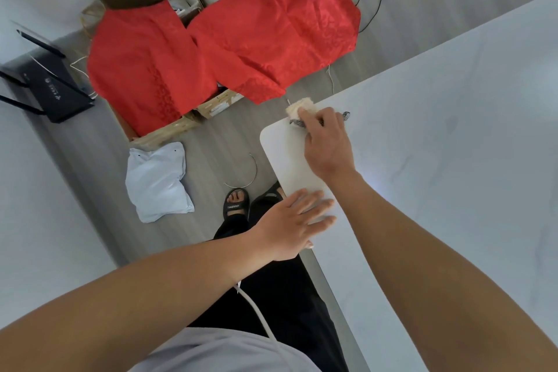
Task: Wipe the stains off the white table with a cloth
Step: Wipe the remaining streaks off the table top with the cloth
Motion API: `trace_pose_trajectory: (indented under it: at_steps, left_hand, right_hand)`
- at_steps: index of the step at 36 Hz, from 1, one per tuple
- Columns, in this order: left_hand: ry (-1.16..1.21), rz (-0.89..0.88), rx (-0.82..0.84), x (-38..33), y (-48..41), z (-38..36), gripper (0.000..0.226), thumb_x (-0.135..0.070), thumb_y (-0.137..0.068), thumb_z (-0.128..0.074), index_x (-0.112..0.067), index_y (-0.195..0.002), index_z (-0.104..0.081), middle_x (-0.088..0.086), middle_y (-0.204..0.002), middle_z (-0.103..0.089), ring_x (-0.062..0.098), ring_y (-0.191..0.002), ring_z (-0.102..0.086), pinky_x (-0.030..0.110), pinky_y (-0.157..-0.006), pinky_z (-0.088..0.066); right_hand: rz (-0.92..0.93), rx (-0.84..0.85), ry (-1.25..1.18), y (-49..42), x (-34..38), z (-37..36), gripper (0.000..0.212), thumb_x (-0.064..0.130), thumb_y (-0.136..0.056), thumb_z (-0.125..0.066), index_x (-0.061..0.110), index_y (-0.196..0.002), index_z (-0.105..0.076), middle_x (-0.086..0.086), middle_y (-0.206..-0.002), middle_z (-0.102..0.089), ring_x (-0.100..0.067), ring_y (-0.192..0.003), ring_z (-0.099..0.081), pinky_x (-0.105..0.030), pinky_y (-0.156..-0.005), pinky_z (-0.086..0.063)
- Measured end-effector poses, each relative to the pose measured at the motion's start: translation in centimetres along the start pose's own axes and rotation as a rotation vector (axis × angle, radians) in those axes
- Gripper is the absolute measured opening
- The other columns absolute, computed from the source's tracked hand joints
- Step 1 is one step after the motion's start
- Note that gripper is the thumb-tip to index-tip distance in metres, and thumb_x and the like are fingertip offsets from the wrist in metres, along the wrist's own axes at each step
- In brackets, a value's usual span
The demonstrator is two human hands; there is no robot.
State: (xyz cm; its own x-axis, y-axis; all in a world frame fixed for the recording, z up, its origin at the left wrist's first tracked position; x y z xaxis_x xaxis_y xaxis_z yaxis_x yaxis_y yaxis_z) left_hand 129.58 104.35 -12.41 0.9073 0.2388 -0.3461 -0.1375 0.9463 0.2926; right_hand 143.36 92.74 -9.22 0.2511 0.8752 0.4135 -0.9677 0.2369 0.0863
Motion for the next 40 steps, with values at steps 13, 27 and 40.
trace_pose_trajectory:
  at_steps: [13,27,40]
  left_hand:
    - [-0.031,-0.045,0.022,-1.1,1.6,2.1,0.070,-0.039,-0.102,-0.055,-0.014,-0.153,-0.014,0.011,-0.166,-0.024,0.039,-0.155,-0.012,0.056,-0.124,0.005]
    - [0.164,0.064,-0.030,4.0,8.3,4.0,0.036,-0.040,-0.097,-0.063,-0.019,-0.126,-0.065,-0.001,-0.132,-0.061,0.024,-0.113,-0.063,0.041,-0.087,-0.056]
    - [0.250,0.198,-0.133,8.5,6.4,7.2,0.029,-0.028,-0.101,-0.059,-0.011,-0.123,-0.068,0.004,-0.123,-0.067,0.025,-0.118,-0.060,0.039,-0.097,-0.050]
  right_hand:
    - [-0.066,0.033,-0.108,1.6,5.2,-2.1,0.054,0.002,-0.078,-0.039,0.010,-0.126,-0.064,-0.016,-0.104,-0.052,-0.036,-0.089,-0.046,-0.047,-0.069,-0.051]
    - [-0.800,-0.005,-1.071,6.3,2.6,1.5,0.017,0.004,-0.077,-0.064,0.016,-0.082,-0.074,-0.001,-0.074,-0.058,-0.019,-0.070,-0.053,-0.037,-0.069,-0.044]
    - [-1.426,-0.689,-0.751,31.3,-5.4,5.8,0.015,0.019,-0.099,-0.054,0.016,-0.091,-0.066,0.000,-0.065,-0.055,-0.015,-0.046,-0.051,-0.030,-0.047,-0.047]
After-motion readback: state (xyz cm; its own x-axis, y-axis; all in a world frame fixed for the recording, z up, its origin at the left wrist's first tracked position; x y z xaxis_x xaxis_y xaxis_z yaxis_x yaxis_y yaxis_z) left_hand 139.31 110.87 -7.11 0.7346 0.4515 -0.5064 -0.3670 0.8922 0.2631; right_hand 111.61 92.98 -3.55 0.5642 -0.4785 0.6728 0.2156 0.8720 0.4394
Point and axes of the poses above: each hand's wrist, its own y-axis away from the middle knuckle, its own z-axis out of the back of the hand, x = y × z, the point moved 8 cm from there along -y, towards the middle knuckle
